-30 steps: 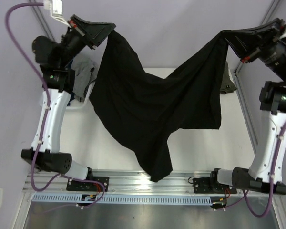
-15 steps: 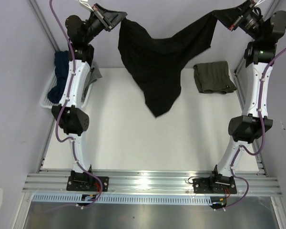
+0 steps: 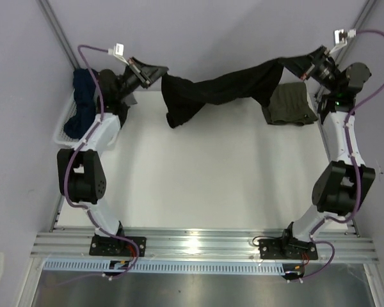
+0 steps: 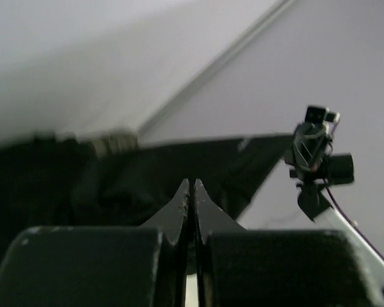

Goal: Fold and stack the shorts
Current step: Flatten the shorts out

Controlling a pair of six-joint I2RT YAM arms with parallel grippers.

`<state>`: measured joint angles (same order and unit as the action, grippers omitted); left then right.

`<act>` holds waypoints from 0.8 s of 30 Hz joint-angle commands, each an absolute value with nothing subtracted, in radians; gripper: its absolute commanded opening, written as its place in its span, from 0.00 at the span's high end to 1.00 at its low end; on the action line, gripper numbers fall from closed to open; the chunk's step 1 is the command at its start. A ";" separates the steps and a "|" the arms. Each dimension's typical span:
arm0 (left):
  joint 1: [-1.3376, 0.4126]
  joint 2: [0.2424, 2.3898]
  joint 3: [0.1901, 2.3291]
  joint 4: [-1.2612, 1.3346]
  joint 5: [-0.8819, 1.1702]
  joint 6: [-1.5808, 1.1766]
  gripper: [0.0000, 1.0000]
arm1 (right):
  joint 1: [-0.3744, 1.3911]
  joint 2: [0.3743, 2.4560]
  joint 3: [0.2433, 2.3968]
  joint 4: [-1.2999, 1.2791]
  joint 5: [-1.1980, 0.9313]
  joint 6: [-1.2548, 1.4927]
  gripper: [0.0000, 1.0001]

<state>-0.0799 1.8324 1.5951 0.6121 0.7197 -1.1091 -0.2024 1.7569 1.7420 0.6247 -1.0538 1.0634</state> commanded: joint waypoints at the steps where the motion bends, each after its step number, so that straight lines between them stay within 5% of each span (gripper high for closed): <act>1: -0.101 1.616 1.326 0.836 0.750 -1.086 1.00 | -0.207 1.478 1.467 0.758 -1.078 1.017 1.00; 9: -0.169 1.356 0.553 1.198 0.706 -1.091 1.00 | -0.170 0.988 0.775 0.526 -1.017 0.727 1.00; 17: -0.245 1.079 0.201 1.171 0.635 -1.002 1.00 | -0.178 0.612 0.696 0.060 -0.878 0.483 1.00; 24: -0.520 0.812 0.052 0.944 0.378 -0.877 1.00 | -0.213 0.611 0.646 -0.022 -0.773 0.485 1.00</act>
